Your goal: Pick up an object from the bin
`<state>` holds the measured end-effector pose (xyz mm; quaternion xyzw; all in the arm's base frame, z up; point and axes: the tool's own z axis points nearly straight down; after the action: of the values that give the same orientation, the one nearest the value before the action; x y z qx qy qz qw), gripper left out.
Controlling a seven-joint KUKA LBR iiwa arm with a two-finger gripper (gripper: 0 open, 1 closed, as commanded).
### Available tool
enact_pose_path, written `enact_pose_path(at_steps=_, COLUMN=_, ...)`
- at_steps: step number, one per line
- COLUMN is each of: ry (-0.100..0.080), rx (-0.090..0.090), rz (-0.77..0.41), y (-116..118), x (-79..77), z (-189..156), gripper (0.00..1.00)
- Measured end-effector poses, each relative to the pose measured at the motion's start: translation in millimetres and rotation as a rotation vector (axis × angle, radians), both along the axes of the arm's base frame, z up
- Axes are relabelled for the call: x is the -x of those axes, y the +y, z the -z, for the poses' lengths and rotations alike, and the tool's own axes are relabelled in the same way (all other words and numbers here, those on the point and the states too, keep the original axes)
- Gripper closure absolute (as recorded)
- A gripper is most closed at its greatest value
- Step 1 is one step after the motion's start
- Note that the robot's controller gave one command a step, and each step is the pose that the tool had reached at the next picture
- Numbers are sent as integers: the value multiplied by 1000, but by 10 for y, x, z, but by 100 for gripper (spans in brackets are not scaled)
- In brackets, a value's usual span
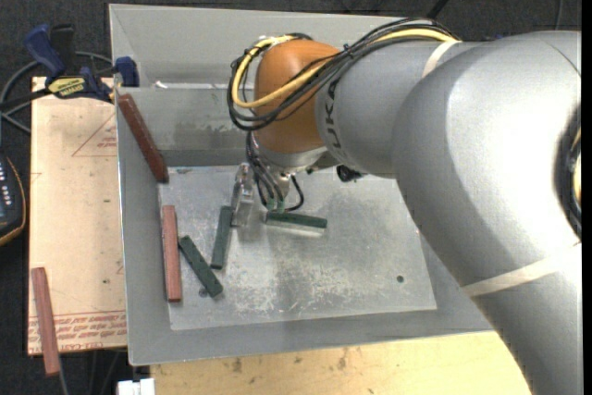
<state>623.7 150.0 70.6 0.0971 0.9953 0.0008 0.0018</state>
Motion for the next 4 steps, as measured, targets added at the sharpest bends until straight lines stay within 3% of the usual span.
enact_pose_path(at_steps=1, ry=-3, rx=-2, rz=-10, y=185, x=96, z=-400, gripper=100)
enact_pose_path(at_steps=2, ry=3, rx=2, rz=-325, y=-116, x=793, z=-686, gripper=100)
enact_pose_path(at_steps=3, ry=3, rx=1, rz=-325, y=-112, x=791, z=-681, gripper=0)
enact_pose_path(at_steps=4, ry=2, rx=0, rz=-220, y=-6, x=299, z=-161, gripper=0)
